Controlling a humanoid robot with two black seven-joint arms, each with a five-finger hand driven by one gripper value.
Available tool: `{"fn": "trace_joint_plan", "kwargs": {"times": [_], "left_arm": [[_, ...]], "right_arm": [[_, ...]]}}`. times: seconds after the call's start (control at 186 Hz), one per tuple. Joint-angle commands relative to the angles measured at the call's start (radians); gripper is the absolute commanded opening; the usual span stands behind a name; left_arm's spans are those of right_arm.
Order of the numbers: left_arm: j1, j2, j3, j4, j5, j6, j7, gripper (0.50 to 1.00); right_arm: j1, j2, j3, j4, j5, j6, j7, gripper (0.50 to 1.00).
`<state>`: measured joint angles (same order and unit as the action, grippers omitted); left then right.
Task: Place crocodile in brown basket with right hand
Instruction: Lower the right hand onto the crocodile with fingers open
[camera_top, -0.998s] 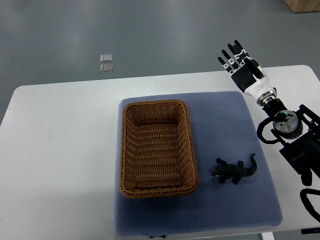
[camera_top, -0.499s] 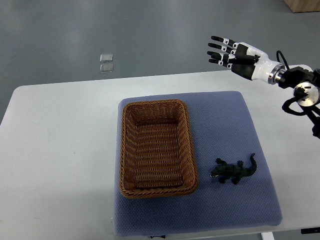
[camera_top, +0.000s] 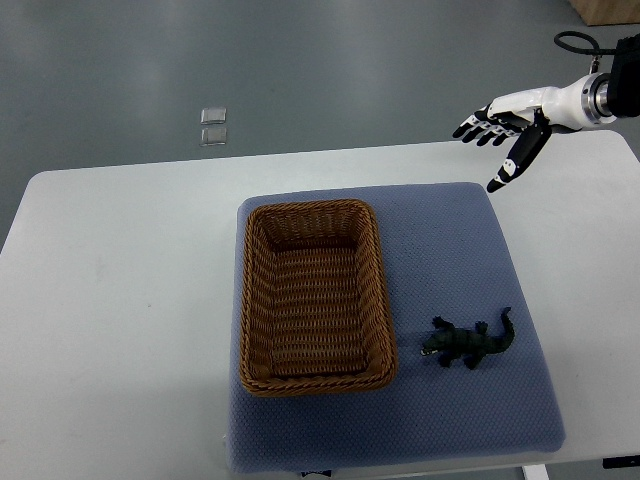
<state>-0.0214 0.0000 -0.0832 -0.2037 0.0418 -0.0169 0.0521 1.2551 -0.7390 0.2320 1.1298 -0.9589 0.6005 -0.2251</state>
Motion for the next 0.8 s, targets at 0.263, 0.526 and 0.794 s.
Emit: {"fn": "trace_joint_plan", "kwargs": {"times": [0.263, 0.526, 0.794], "left_arm": [[-0.002, 0.000, 0.000, 0.000, 0.001, -0.001, 0.000, 1.000], [-0.002, 0.000, -0.001, 0.000, 0.000, 0.000, 0.000, 1.000], [-0.002, 0.000, -0.003, 0.006, -0.002, 0.000, 0.000, 1.000]], "right_arm": [[0.004, -0.207, -0.076, 0.374, -0.047, 0.010, -0.048, 0.928], [-0.120, -0.247, -0.065, 0.441, -0.026, -0.061, -0.042, 0.926], [-0.293, -0.238, 0.001, 0.484, -0.023, -0.157, 0.050, 0.926]]}}
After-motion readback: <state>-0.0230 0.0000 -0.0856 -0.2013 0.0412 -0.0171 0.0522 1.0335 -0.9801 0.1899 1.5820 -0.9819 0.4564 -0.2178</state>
